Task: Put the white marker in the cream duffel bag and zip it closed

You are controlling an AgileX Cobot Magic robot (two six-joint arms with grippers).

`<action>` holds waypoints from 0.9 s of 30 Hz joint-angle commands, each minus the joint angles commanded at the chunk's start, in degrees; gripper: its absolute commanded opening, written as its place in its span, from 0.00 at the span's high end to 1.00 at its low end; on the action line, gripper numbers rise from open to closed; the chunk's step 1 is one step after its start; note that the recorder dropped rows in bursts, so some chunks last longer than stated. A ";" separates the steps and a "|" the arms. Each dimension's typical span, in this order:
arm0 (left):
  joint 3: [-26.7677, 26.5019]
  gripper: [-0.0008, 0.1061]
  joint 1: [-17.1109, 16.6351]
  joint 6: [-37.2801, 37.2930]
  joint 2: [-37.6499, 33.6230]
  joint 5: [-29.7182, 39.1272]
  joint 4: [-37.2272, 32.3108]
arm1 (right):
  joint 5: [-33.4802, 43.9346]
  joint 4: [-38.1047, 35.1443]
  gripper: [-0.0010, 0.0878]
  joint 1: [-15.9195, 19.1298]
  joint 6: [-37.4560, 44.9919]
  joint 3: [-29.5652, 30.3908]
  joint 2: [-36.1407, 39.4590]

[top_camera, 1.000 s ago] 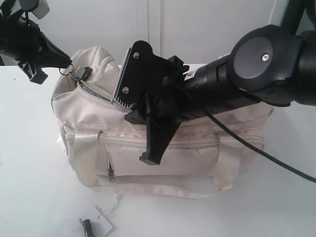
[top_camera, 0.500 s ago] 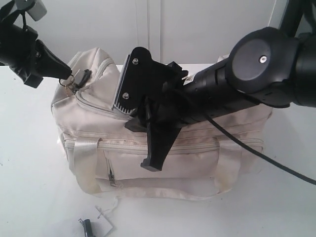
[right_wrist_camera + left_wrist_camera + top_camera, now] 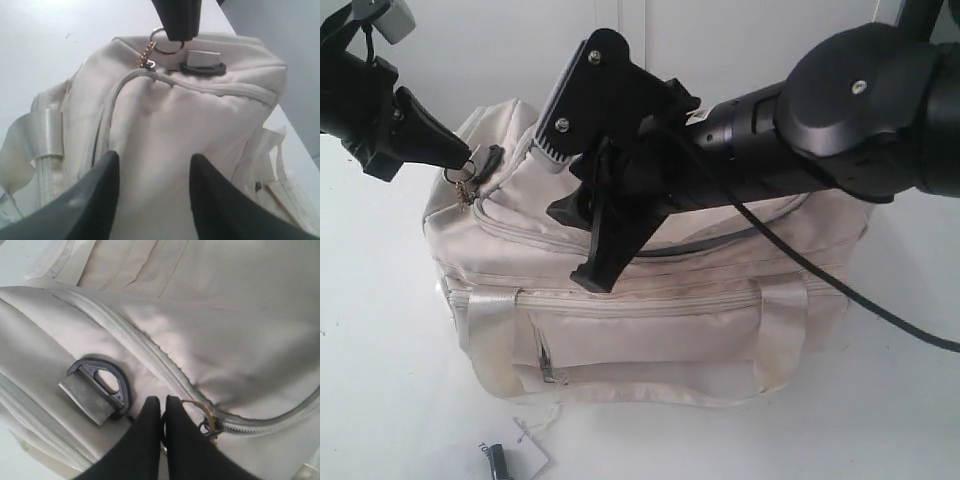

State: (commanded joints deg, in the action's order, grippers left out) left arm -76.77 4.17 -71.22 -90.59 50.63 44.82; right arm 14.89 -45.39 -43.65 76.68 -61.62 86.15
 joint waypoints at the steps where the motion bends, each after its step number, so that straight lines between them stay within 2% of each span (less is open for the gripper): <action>1: 0.00 0.99 0.00 0.00 0.00 0.00 0.00 | -0.84 0.00 0.50 -0.67 0.23 0.00 0.15; 8: 0.00 0.99 0.00 0.00 0.00 0.00 0.00 | -5.03 0.00 0.50 -6.02 0.61 -0.62 2.91; 12: 0.00 0.99 0.00 0.00 0.00 0.00 0.00 | -8.24 0.00 0.45 -8.18 0.61 -0.62 4.68; 19: 0.00 0.99 0.00 0.00 0.00 0.12 0.89 | -12.39 0.00 0.44 -9.27 -2.01 -1.50 6.02; 23: 0.00 0.99 0.00 0.00 0.00 0.12 0.89 | -8.84 0.00 0.44 -9.27 -9.31 -5.44 7.17; 27: 0.00 0.99 0.00 0.00 0.00 0.12 0.89 | 1.67 2.30 0.51 -8.89 -18.01 -10.87 7.93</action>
State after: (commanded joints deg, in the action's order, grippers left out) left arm -76.77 4.17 -71.22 -90.59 50.76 45.71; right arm 16.56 -43.10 -52.54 58.67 -72.48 94.07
